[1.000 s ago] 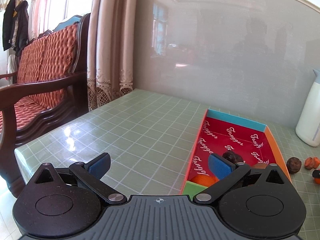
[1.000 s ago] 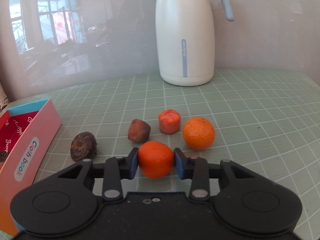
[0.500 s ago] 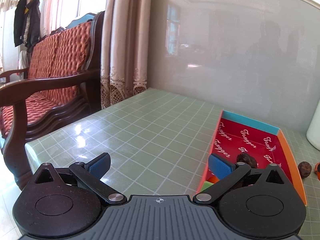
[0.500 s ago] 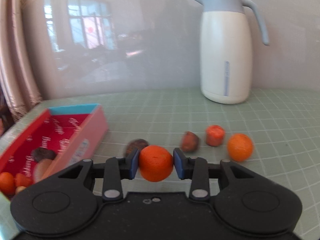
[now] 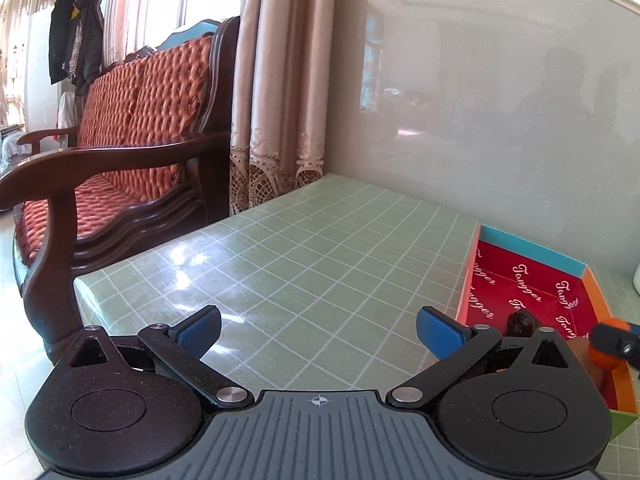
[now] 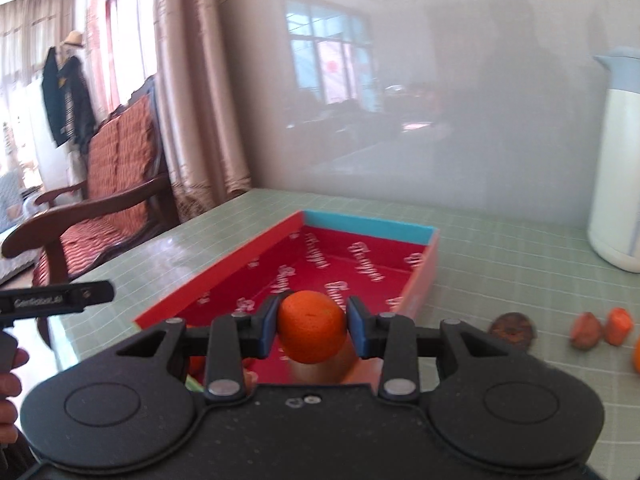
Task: Organize fruits
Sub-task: 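Carry the tangerine with the right tool into the red box and release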
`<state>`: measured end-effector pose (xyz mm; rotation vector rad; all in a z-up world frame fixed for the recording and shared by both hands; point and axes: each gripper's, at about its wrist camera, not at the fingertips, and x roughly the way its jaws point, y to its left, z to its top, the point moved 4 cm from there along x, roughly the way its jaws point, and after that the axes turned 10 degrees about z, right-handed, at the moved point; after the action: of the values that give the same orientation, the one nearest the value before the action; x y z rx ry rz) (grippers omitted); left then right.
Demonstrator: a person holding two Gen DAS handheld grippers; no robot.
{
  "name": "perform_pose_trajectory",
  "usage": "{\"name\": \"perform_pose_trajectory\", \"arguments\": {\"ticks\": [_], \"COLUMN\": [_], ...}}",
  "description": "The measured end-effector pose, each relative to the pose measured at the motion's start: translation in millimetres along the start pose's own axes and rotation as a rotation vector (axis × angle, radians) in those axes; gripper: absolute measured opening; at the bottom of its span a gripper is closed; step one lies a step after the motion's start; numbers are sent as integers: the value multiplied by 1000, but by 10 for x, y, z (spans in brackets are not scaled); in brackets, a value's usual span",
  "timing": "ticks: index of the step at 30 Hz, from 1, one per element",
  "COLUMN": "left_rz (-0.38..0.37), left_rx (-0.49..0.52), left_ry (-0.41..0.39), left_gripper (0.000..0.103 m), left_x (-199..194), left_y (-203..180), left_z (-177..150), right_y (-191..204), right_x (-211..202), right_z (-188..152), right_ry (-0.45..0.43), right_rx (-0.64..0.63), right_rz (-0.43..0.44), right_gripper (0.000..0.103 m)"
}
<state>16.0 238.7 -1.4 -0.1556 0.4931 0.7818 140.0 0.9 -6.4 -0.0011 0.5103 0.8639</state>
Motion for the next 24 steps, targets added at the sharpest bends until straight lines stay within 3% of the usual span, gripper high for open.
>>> {"name": "perform_pose_trajectory", "arguments": {"ticks": [6, 10, 12, 14, 18, 24], "left_rz": [9, 7, 3, -3, -14, -42], "left_rx": [-7, -13, -11, -4, 18, 38], "left_ry": [6, 11, 10, 7, 1, -4], "left_gripper": [103, 103, 103, 103, 103, 103], "left_x": [35, 37, 24, 14, -16, -77], "left_y": [63, 68, 53, 26, -46, -190], "left_z": [2, 1, -1, 1, -11, -19], "right_y": [234, 272, 266, 266, 243, 77], "right_x": [156, 191, 166, 117, 12, -127], "right_z": [-41, -87, -97, -81, -31, 3], "right_ry": [36, 60, 54, 30, -16, -53], "right_rx": [-68, -92, -85, -85, -98, -61], "right_rz": [25, 4, 6, -1, -23, -89], "right_gripper": [35, 40, 49, 78, 82, 99]}}
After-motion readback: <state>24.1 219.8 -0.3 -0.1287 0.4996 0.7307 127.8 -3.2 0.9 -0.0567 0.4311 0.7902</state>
